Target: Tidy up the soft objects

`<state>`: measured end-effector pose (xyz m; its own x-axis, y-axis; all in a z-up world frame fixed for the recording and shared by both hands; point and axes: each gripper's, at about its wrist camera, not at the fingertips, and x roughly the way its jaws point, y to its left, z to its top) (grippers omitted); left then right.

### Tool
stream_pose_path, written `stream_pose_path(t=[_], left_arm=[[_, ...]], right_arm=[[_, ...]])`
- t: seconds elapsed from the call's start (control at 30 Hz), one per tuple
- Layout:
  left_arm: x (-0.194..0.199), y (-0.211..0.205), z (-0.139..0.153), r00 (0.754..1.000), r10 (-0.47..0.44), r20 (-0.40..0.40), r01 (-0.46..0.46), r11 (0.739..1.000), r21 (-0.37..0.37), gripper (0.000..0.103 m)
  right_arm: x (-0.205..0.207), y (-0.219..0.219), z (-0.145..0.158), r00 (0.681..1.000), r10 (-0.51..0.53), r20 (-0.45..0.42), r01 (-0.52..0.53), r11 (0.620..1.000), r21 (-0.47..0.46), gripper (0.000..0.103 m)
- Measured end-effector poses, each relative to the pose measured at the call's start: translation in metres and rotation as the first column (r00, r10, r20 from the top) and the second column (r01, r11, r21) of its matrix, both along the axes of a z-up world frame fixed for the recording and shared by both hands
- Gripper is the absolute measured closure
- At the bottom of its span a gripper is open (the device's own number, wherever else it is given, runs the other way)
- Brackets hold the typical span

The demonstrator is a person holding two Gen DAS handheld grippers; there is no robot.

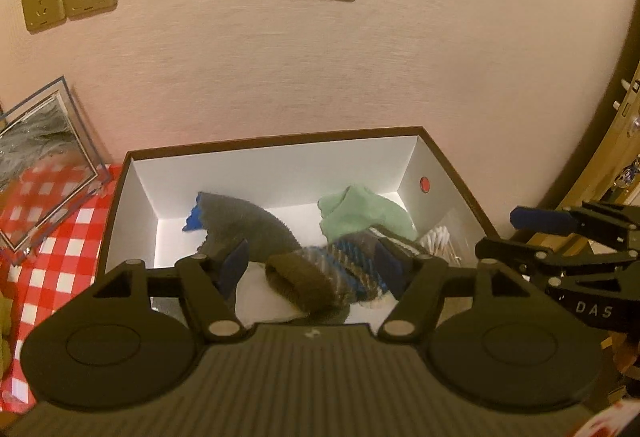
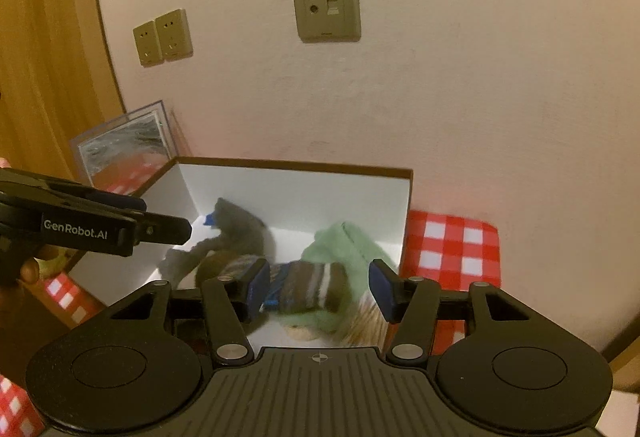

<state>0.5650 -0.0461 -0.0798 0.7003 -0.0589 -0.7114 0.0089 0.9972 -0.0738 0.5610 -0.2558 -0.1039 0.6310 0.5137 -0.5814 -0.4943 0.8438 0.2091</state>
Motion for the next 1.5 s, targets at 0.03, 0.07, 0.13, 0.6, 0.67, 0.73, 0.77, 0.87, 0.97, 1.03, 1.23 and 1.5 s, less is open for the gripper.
stream_pose_path(t=[0.03, 0.07, 0.13, 0.6, 0.67, 0.73, 0.77, 0.87, 0.97, 1.03, 1.23, 1.5], left_arm=[[-0.002, 0.001, 0.001, 1.0, 0.002, 0.0, -0.002, 1.0, -0.002, 0.035], [-0.006, 0.001, 0.002, 1.0, 0.003, 0.001, -0.003, 1.0, -0.004, 0.035], [-0.012, 0.001, 0.006, 1.0, 0.003, 0.007, -0.003, 1.0, -0.008, 0.033], [-0.101, 0.002, 0.055, 0.993, 0.013, 0.119, -0.014, 1.0, 0.008, 0.022], [-0.124, 0.006, 0.062, 0.991, 0.021, 0.136, -0.021, 1.0, 0.001, 0.02], [-0.146, 0.009, 0.068, 0.989, 0.028, 0.143, -0.028, 1.0, -0.002, 0.02], [-0.158, 0.01, 0.071, 0.988, 0.037, 0.148, -0.037, 0.999, -0.001, 0.02], [-0.193, 0.01, 0.081, 0.983, 0.056, 0.177, -0.059, 0.998, 0.016, 0.019], [-0.229, 0.01, 0.091, 0.975, 0.071, 0.211, -0.084, 0.995, 0.052, 0.019], [-0.254, 0.012, 0.096, 0.972, 0.078, 0.222, -0.091, 0.995, 0.051, 0.02], [-0.322, 0.008, 0.108, 0.966, 0.104, 0.238, -0.124, 0.99, 0.07, 0.02], [-0.385, 0.007, 0.117, 0.964, 0.143, 0.223, -0.163, 0.984, 0.073, 0.02]], right_arm=[[-0.003, -0.001, 0.001, 1.0, 0.001, -0.002, -0.001, 1.0, 0.006, 0.045], [-0.007, -0.002, 0.002, 1.0, 0.0, -0.001, 0.0, 1.0, 0.011, 0.044], [-0.014, -0.003, 0.005, 1.0, 0.0, 0.005, 0.0, 1.0, 0.022, 0.041], [-0.089, -0.04, 0.042, 0.995, -0.088, 0.042, 0.084, 0.992, 0.098, 0.032], [-0.106, -0.046, 0.048, 0.994, -0.099, 0.04, 0.094, 0.99, 0.103, 0.031], [-0.125, -0.053, 0.055, 0.993, -0.111, 0.038, 0.107, 0.988, 0.109, 0.03], [-0.134, -0.055, 0.058, 0.993, -0.115, 0.039, 0.11, 0.988, 0.112, 0.03], [-0.165, -0.061, 0.069, 0.991, -0.121, 0.062, 0.114, 0.987, 0.117, 0.029], [-0.198, -0.066, 0.079, 0.989, -0.125, 0.081, 0.113, 0.984, 0.138, 0.026], [-0.218, -0.068, 0.085, 0.987, -0.13, 0.09, 0.115, 0.981, 0.157, 0.024], [-0.273, -0.073, 0.101, 0.984, -0.15, 0.097, 0.125, 0.967, 0.223, 0.023], [-0.321, -0.068, 0.104, 0.985, -0.168, 0.026, 0.156, 0.956, 0.249, 0.022]])
